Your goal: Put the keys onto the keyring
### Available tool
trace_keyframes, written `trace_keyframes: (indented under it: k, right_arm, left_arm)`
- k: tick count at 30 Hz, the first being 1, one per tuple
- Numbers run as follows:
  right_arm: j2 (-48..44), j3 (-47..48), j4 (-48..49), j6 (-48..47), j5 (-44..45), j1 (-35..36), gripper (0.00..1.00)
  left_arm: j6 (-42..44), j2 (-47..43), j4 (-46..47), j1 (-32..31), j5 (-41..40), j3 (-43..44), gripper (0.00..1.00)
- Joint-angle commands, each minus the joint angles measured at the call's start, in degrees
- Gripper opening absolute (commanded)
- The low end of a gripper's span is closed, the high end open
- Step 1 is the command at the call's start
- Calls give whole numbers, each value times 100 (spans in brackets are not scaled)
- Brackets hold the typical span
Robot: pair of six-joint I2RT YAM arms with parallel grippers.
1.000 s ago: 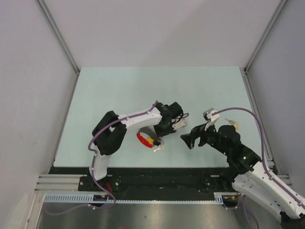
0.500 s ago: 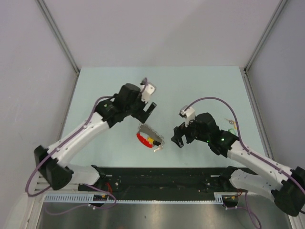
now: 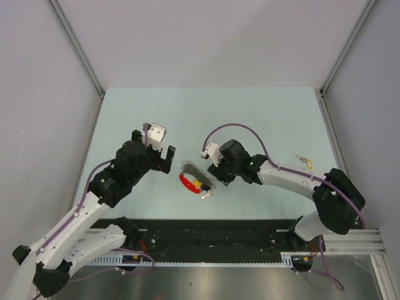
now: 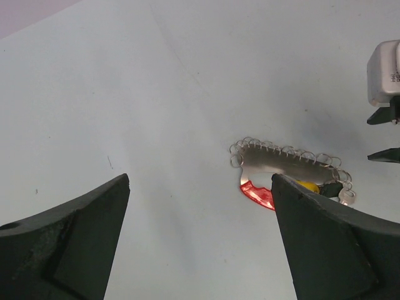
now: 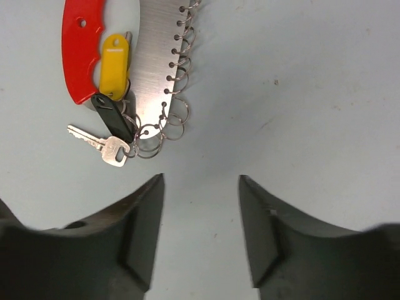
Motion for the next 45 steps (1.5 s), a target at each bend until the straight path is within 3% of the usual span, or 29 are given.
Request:
trace_keyframes:
  k: [1, 12, 42, 43, 45]
  right_arm:
    - [442, 358, 140, -759, -237, 13, 50]
    - [1120, 657, 158, -1270, -335, 171, 40]
    - [1569, 780, 263, -1560, -361, 303, 37]
    - [1560, 780, 254, -1569, -352, 303, 36]
    - [1507, 771, 219, -1560, -352, 321, 26]
  left_arm:
    - [-108, -71, 402, 166, -237, -189, 100]
    - [-125, -247, 419, 640, 96, -225, 100]
    - [-125, -36, 437, 869, 457, -251, 100]
    - [-125, -36, 437, 869, 457, -251, 100]
    - [-125, -27, 446, 869, 474, -260, 100]
